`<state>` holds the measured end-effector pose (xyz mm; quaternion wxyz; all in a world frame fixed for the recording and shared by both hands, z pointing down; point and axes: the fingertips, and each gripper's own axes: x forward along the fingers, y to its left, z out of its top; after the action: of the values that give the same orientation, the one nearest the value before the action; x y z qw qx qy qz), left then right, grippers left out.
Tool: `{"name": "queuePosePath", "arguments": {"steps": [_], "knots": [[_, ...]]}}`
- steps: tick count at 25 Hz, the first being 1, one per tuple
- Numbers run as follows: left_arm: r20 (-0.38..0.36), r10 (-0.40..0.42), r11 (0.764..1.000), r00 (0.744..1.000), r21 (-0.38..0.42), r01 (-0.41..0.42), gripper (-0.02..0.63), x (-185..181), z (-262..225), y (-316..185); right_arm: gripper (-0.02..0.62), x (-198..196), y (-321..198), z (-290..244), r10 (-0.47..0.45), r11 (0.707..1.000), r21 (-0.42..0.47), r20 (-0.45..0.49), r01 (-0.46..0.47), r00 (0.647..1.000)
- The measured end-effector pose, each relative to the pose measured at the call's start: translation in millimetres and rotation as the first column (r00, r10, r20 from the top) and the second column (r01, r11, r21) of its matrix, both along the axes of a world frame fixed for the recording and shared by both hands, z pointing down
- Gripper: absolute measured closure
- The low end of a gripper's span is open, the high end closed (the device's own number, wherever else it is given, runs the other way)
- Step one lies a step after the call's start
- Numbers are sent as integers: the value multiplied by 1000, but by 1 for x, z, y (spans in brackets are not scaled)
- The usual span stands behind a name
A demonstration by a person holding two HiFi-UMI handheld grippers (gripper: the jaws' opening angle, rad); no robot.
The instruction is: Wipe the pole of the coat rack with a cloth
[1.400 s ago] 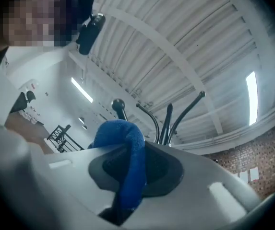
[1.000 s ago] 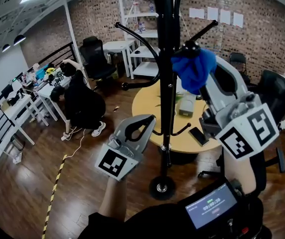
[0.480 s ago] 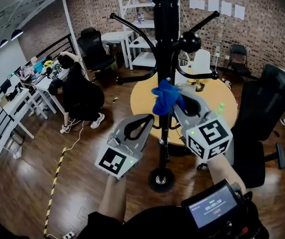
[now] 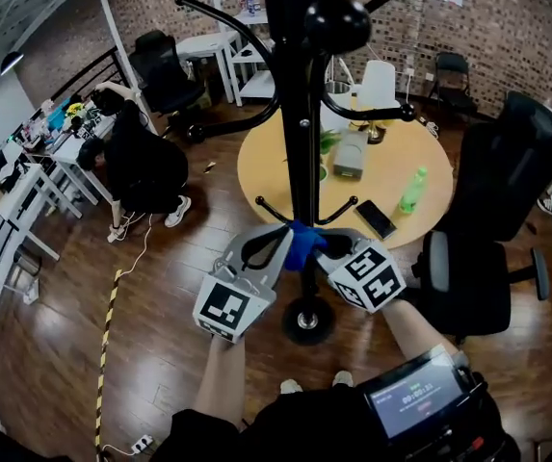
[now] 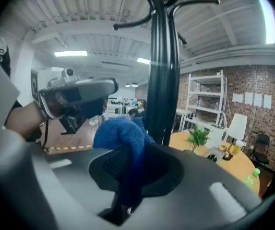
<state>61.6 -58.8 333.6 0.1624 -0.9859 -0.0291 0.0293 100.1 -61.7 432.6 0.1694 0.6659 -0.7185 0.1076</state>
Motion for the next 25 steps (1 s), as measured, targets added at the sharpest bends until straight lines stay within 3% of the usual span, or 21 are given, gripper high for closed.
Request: {"name": "queuePosePath", "arguments": {"steps": [5,9,13,18,22,25], "knots": [[57,7,1000,998,-12,-6,603,0,22,3,545,-21,12,27,-83,990,-102,101,93,991],[-1,3,999,1000,-34,-3,603,-6,10,6,544,-45,32,22,-173,971,-139,143,193,974],[-15,2,1000,1000,-17,-2,603,-8,5,4,544,-34,26,28,-148,978,-129,132,165,980],[-2,-4,1000,1000,-19,4,603,-7,9,-2,544,-4,6,29,-37,999,-37,52,39,998],[-10,-9,1000,1000,-14,9,603,-5,3,-10,544,8,-3,-5,10,998,56,-100,-4,995],[-35,-8,1000,999,4,9,603,-4,-11,-14,543,1,-5,-60,27,976,218,-173,11,985]]}}
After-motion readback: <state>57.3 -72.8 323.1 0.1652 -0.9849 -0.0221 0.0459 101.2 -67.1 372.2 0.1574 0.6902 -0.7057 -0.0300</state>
